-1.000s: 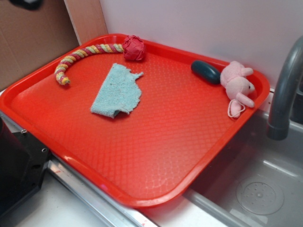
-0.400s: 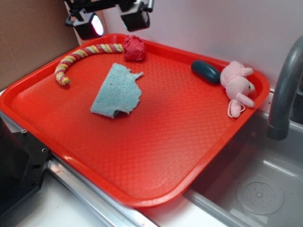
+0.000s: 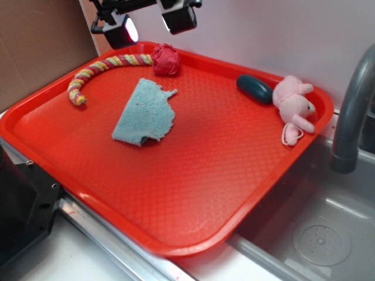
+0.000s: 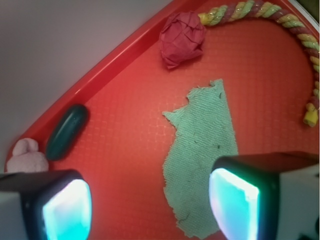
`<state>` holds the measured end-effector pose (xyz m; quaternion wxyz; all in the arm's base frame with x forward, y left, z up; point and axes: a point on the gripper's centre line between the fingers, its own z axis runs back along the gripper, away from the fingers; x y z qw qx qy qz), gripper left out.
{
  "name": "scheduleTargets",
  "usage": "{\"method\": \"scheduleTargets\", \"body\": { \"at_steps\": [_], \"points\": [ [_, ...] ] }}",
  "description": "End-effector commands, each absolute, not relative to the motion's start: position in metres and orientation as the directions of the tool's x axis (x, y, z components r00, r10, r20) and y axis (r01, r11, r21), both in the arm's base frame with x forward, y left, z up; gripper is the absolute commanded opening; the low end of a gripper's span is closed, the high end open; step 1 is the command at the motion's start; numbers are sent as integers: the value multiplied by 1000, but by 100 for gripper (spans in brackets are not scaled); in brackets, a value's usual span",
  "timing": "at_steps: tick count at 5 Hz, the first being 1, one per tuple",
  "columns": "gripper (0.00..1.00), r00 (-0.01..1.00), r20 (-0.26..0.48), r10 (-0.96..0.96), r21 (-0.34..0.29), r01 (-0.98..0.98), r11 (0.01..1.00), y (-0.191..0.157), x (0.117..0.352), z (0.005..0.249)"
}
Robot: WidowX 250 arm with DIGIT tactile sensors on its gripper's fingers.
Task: Grab the plastic pickle.
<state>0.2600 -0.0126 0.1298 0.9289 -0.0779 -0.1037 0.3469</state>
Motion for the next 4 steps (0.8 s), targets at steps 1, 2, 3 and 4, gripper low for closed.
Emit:
{"method": "scheduleTargets", "body": {
  "at_steps": [1,2,3,4],
  "points": [
    [100,760,260,595,-131,-583,802,-18,290,100],
    [100,753,282,595,-178,-568,803,-31,312,80],
    [100,755,324,570,-186,-540,821,-45,323,68],
    [100,745,363,559,-219,-515,829,-59,327,72]
  ]
}}
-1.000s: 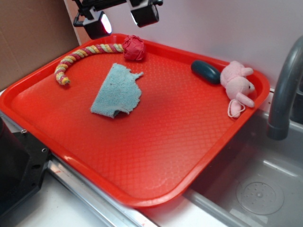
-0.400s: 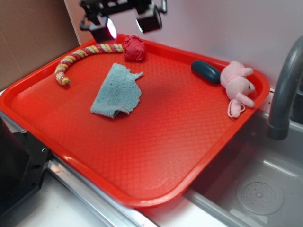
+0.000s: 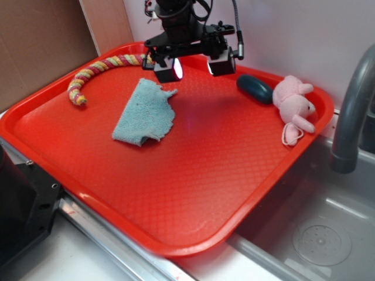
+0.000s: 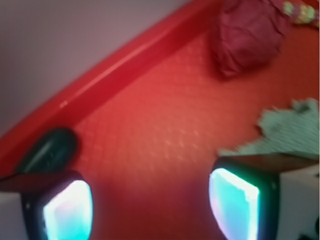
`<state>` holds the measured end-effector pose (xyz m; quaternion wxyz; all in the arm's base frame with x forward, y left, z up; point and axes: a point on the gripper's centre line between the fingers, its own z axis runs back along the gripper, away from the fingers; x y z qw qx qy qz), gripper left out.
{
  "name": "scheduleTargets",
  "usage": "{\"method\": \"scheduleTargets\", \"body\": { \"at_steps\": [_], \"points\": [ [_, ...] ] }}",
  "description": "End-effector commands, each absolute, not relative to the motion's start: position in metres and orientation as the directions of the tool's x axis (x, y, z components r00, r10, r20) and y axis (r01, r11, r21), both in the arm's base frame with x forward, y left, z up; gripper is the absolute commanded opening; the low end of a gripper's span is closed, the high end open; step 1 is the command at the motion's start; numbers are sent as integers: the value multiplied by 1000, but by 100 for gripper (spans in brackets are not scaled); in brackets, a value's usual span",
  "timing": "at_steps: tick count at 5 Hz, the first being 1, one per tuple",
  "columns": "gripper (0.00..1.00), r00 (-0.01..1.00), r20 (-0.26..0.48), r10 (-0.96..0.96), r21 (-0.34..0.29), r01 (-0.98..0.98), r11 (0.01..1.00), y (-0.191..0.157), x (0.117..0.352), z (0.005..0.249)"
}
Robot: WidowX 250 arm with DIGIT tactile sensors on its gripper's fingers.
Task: Grab the plastic pickle.
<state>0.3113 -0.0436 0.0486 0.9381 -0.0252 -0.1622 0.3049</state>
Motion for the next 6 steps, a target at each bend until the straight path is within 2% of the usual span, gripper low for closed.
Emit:
{"method": "scheduleTargets", "body": {
  "at_steps": [1,3,4,5,6],
  "points": [
    [100,743,380,551,-232,-500,835,-72,342,79],
    [100,772,383,507,-158,-486,860,-92,366,58],
    [100,790,360,496,-124,-487,865,-94,366,44],
    [100,814,315,488,-115,-478,871,-92,355,35],
    [0,845,177,505,-119,-490,863,-90,331,25]
  ]
}}
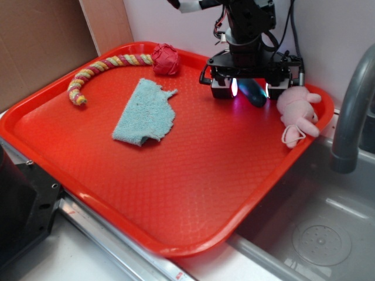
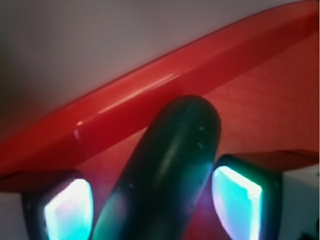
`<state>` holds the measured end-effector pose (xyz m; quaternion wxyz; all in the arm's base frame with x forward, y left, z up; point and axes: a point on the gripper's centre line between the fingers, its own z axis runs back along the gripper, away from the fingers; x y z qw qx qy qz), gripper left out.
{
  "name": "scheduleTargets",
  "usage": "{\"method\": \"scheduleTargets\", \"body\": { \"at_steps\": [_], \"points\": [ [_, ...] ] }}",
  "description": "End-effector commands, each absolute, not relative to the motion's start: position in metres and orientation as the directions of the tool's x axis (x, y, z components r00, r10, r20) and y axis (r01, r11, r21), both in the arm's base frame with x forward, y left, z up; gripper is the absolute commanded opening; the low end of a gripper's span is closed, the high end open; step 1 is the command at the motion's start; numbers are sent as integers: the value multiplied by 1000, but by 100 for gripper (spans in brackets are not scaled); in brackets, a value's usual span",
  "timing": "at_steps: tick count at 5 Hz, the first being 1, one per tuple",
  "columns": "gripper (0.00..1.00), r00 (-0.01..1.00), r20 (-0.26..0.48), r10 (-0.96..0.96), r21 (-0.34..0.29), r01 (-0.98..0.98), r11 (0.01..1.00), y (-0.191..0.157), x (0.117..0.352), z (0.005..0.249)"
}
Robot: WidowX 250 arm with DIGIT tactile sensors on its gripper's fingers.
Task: Grab the plastic pickle.
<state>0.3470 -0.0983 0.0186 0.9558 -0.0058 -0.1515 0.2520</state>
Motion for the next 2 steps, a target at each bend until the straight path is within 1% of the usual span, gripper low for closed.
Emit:
{"method": "scheduleTargets", "body": {
  "at_steps": [1,2],
  "points": [
    [0,858,101,503,-147,-487,861,-87,316,26],
    [0,880,41,473,-172,-460,871,-90,308,47]
  ]
}}
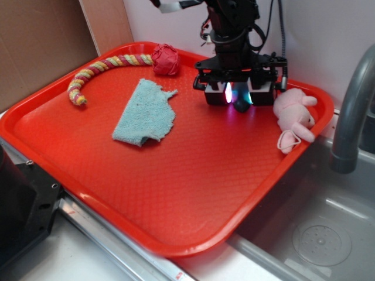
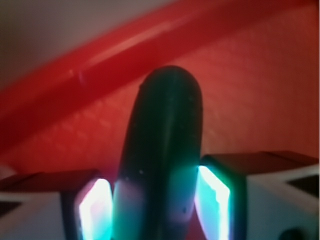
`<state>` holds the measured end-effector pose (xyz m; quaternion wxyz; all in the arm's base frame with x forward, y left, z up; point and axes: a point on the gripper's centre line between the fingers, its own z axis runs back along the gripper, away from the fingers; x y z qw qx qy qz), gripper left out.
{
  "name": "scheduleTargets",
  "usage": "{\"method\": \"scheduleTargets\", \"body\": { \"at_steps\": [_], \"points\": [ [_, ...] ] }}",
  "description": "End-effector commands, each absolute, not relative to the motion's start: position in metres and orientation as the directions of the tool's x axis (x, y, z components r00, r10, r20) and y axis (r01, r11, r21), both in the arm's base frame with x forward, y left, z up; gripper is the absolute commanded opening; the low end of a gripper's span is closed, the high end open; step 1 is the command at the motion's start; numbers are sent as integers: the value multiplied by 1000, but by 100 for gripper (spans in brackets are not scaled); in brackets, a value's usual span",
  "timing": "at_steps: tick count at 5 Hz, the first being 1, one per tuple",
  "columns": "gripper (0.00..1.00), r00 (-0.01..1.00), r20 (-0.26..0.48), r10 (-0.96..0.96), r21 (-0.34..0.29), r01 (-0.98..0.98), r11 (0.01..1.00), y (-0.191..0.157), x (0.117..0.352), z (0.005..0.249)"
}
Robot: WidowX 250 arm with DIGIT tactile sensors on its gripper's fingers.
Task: Grab the plastic pickle.
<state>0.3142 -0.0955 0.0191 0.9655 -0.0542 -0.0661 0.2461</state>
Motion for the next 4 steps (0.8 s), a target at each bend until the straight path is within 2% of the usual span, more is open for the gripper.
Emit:
{"method": "scheduleTargets", "body": {
  "at_steps": [1,2,3,4],
  "points": [
    [0,900,-17,435,-192,-430,882,-86,282,97],
    [0,968,29,248,-180,-239,954,-64,252,146],
    [0,965,103,241,-176,-221,959,-40,232,196],
    [0,938,132,321,-223,-287,931,-12,221,230]
  ]
}}
